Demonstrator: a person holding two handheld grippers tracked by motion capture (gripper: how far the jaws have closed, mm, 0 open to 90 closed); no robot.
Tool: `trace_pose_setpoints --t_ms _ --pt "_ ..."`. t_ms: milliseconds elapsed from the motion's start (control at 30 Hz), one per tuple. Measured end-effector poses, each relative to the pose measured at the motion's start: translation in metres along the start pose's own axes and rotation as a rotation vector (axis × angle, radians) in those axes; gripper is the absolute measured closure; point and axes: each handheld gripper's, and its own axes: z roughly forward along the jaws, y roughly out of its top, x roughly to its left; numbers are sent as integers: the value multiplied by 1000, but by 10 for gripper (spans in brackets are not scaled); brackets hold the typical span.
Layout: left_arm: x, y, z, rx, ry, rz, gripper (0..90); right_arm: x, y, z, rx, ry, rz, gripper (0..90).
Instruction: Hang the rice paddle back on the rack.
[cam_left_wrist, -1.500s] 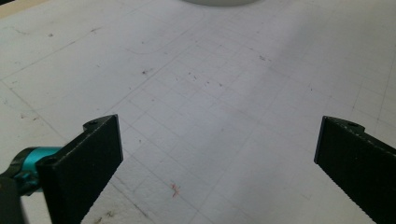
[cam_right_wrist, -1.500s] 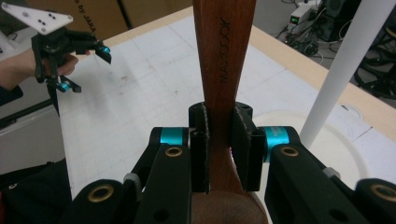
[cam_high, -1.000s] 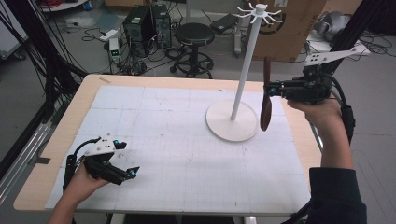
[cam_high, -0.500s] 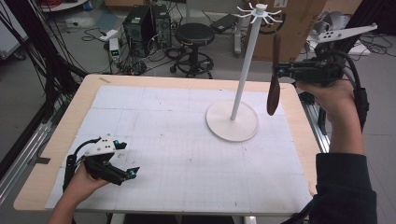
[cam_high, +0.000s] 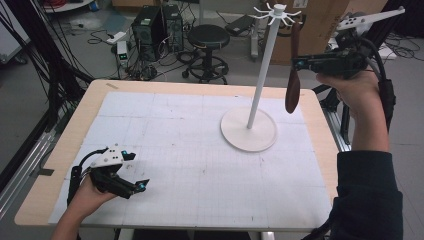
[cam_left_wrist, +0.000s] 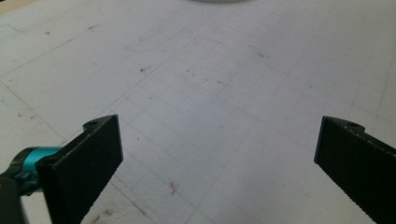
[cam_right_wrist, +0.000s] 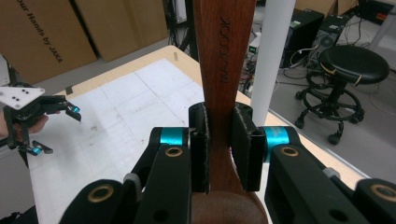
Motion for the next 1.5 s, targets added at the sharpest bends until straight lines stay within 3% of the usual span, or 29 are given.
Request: trace_pose_setpoints --t_ms 633,1500 --pt "0 -1 -1 3 2 0 17 -10 9 11 22 -39 36 781" --pt "0 -3 -3 6 1 -3 17 -15 12 22 27 -56 36 779"
